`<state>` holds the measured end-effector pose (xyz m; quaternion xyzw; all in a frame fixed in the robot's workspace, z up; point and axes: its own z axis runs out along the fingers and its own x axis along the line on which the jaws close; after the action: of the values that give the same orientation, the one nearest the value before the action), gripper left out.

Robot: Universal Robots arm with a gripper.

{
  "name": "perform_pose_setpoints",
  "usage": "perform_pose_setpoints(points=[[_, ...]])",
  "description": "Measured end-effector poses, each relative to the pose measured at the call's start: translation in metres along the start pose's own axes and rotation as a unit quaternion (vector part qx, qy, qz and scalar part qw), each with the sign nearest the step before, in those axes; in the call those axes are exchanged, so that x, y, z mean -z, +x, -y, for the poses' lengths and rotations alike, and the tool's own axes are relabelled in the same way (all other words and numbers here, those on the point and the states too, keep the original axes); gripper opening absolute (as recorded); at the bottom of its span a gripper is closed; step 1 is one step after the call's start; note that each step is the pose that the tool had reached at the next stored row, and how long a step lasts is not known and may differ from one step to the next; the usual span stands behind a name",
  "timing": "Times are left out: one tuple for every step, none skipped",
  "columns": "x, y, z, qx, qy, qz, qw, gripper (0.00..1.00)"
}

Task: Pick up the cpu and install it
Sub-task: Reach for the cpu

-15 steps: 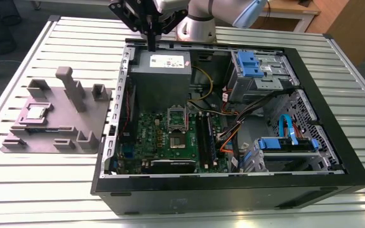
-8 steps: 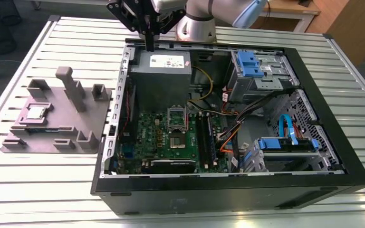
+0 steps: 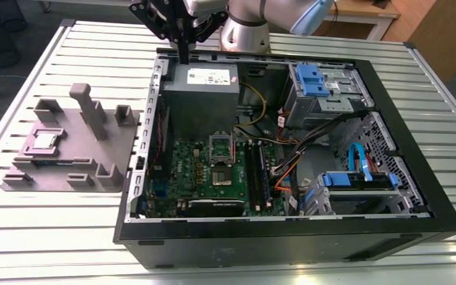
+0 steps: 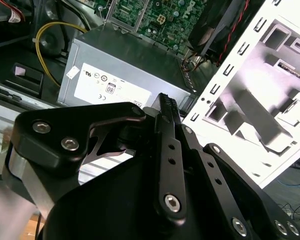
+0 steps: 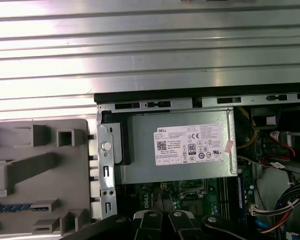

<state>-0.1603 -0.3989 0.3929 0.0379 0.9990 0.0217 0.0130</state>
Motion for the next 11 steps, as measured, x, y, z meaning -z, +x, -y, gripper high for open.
perform_pose_setpoints(points=[[0.0000, 0.0007, 0.0000, 0.000, 0.0000, 0.0000, 1.00000, 0.11], [0.0000, 0.0011, 0.0001, 0.000, 0.0000, 0.0000, 1.00000, 0.11], [-0.0001, 0.0014, 0.0001, 0.000, 0.0000, -0.0001, 1.00000, 0.11], [-0.0001, 0.0016, 0.0001, 0.000, 0.0000, 0.0000, 1.00000, 0.11], [-0.0002, 0.0019, 0.0002, 0.000, 0.0000, 0.0000, 1.00000, 0.11], [-0.0002, 0.0022, 0.0002, 0.000, 0.0000, -0.0001, 1.00000, 0.11], [-0.0002, 0.0024, 0.0002, 0.000, 0.0000, -0.0001, 1.00000, 0.11], [-0.0003, 0.0027, 0.0002, 0.000, 0.0000, -0.0001, 1.00000, 0.11], [-0.0004, 0.0030, 0.0002, 0.000, 0.0000, -0.0002, 1.00000, 0.11], [-0.0004, 0.0034, 0.0003, 0.000, 0.0000, -0.0002, 1.00000, 0.11], [-0.0005, 0.0037, 0.0003, 0.000, 0.0000, -0.0002, 1.00000, 0.11]])
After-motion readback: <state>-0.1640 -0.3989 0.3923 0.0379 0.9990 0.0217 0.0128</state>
